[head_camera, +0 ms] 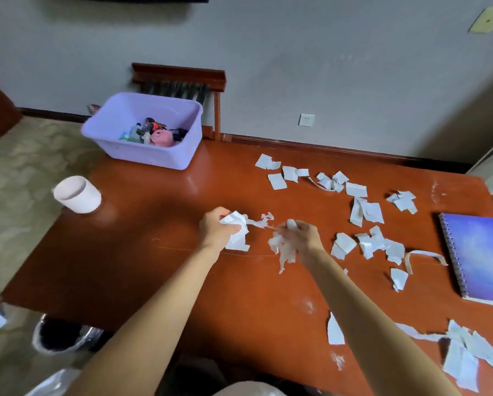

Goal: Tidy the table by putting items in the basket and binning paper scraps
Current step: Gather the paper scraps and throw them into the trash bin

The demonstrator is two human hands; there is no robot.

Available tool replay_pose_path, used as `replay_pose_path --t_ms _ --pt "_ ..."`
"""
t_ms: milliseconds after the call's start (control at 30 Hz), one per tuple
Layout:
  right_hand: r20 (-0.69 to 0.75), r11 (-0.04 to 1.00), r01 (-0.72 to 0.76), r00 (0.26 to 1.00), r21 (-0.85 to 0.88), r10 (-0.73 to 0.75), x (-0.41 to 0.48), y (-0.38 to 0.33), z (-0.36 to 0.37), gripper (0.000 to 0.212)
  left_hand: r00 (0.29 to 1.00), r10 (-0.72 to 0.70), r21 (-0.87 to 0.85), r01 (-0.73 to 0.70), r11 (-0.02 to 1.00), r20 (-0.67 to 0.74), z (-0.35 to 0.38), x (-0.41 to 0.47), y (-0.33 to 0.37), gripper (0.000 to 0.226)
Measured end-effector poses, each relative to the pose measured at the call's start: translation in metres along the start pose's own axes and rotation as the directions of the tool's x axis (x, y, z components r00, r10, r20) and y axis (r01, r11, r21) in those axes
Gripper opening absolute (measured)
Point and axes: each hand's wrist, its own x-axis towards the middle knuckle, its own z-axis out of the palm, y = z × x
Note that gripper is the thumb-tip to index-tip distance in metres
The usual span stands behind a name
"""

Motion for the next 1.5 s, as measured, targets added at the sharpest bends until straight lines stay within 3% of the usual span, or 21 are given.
replay_pose_path --t_ms 333,533,667,767,867,1000,1133,1300,1400,1467,1500 --pt "0.006 0.996 -0.092 0.996 0.012 0.092 0.002 -0.036 0.204 0.022 0.999 0.038 0.091 -0.036 0.995 -0.026 -0.173 0.076 -0.076 0.03" --pt "0.102 0.993 -0.07 0.992 -0.097 0.08 -0.007 -0.056 0.309 0.023 0.997 0.036 0.092 -0.029 0.995 -0.071 -0.257 0.099 -0.107 0.03" --pt "0.158 0.977 -0.03 0.985 -0.212 0.064 -0.006 -0.056 0.361 0.021 0.989 -0.041 0.064 0.051 0.997 -0.142 -0.288 0.096 -0.136 0.031" --pt "0.222 0.972 0.0 0.974 -0.236 0.053 -0.009 -0.056 0.397 0.005 0.972 -0.102 0.005 0.105 0.994 -0.21 -0.309 0.086 -0.161 0.025" --pt "0.266 0.957 -0.002 0.96 -0.29 0.082 -0.021 -0.047 0.441 0.018 0.94 -0.202 -0.073 0.189 0.979 -0.275 -0.337 0.075 -0.191 0.021" --pt "0.34 0.943 -0.008 0.932 -0.333 0.128 -0.038 -0.039 0.501 0.009 0.888 -0.277 -0.167 0.23 0.959 -0.368 -0.378 0.075 -0.224 0.022" --pt "0.392 0.931 0.035 0.912 -0.363 0.118 -0.046 -0.027 0.577 0.017 0.822 -0.374 -0.28 0.272 0.921 -0.43 -0.425 0.085 -0.265 0.015" --pt "0.388 0.896 0.004 0.902 -0.445 0.189 -0.044 -0.002 0.687 0.02 0.764 -0.477 -0.362 0.336 0.869 -0.435 -0.487 0.115 -0.341 0.016" --pt "0.416 0.865 0.001 0.877 -0.502 0.24 -0.038 0.013 0.728 0.009 0.754 -0.533 -0.378 0.399 0.835 -0.383 -0.509 0.127 -0.38 0.023" --pt "0.407 0.826 0.006 0.872 -0.564 0.272 -0.018 0.06 0.8 0.026 0.697 -0.626 -0.39 0.499 0.774 -0.349 -0.531 0.161 -0.456 0.03" --pt "0.391 0.804 -0.009 0.871 -0.594 0.299 -0.015 0.057 0.802 0.03 0.701 -0.627 -0.376 0.51 0.774 -0.34 -0.533 0.164 -0.459 0.027"
